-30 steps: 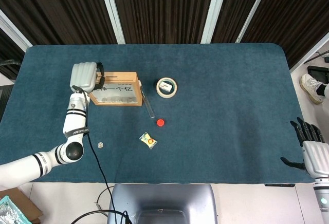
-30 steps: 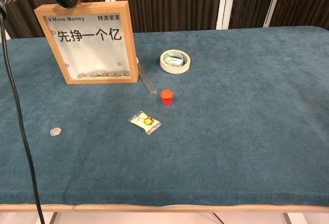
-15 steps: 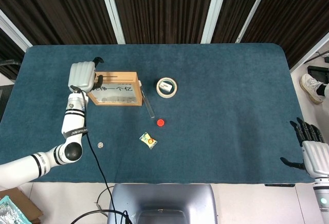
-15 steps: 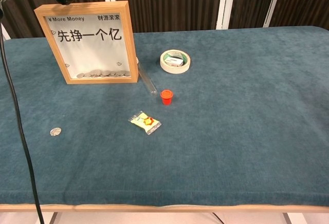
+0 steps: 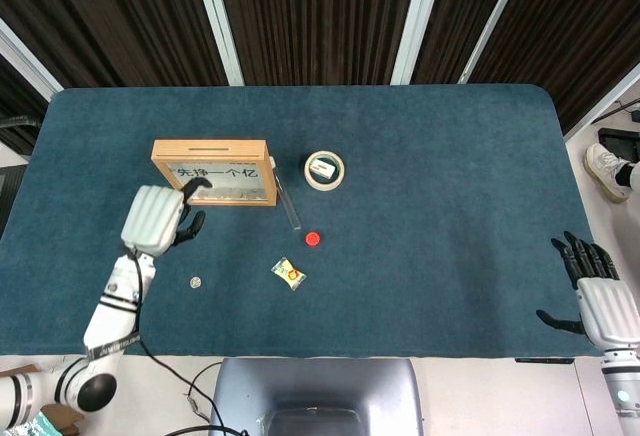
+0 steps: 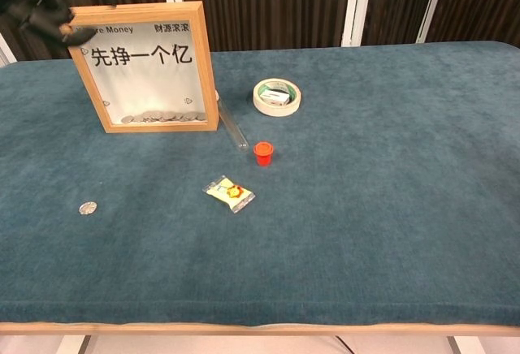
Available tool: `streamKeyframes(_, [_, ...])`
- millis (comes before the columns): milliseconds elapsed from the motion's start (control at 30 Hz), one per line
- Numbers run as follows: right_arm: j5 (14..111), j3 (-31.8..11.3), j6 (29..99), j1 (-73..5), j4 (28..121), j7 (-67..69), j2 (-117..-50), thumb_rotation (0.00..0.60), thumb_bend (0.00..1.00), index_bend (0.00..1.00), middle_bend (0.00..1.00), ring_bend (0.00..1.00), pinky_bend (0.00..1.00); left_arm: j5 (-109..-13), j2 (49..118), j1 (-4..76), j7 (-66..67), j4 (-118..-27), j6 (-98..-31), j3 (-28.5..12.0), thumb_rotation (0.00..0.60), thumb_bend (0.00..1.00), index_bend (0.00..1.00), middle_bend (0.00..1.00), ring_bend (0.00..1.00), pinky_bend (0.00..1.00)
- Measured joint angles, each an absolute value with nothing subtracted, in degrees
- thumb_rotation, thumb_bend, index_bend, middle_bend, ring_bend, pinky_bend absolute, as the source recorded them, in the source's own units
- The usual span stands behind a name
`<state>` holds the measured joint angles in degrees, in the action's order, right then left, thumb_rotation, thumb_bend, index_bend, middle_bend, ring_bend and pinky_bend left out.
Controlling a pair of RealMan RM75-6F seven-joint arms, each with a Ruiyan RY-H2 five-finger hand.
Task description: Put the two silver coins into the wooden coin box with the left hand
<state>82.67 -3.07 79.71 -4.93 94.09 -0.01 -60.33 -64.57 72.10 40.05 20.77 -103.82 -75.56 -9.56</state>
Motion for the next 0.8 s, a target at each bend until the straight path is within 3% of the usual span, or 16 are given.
streamKeyframes(167, [83.97,-2.54,80.02,-4.97,94.34,-0.63,-60.75,0.600,0.15,0.00,0.00,0.00,0.00,-75.69,74.18,31.57,15.78,-101.54,-80.38,-0.11,0.600,0.40,0.42,1.00,1.00,1.00])
streamKeyframes(300, [84.29,-2.28,79.88,-5.08,94.35,-1.26,-61.00,0.600,0.15,0.00,0.00,0.00,0.00,-78.07,79.05,27.72,12.96,-93.50,-81.43,3.30,0.600,0.40,0.42,1.00,1.00,1.00])
streamKeyframes(533, [84.10,-2.13,79.12,-5.47,94.28,-2.70,-61.67,0.600,0.15,0.00,0.00,0.00,0.00,-79.21,88.53,23.19,6.00,-78.64,-80.47,5.35,0.600,0.40,0.42,1.00,1.00,1.00])
streamKeyframes(800, [83.82,-2.09,78.91,-5.60,94.32,-3.18,-61.83,0.600,0.15,0.00,0.00,0.00,0.00,-81.12,97.77,20.23,3.65,-65.29,-80.11,4.41,0.600,0.40,0.42,1.00,1.00,1.00])
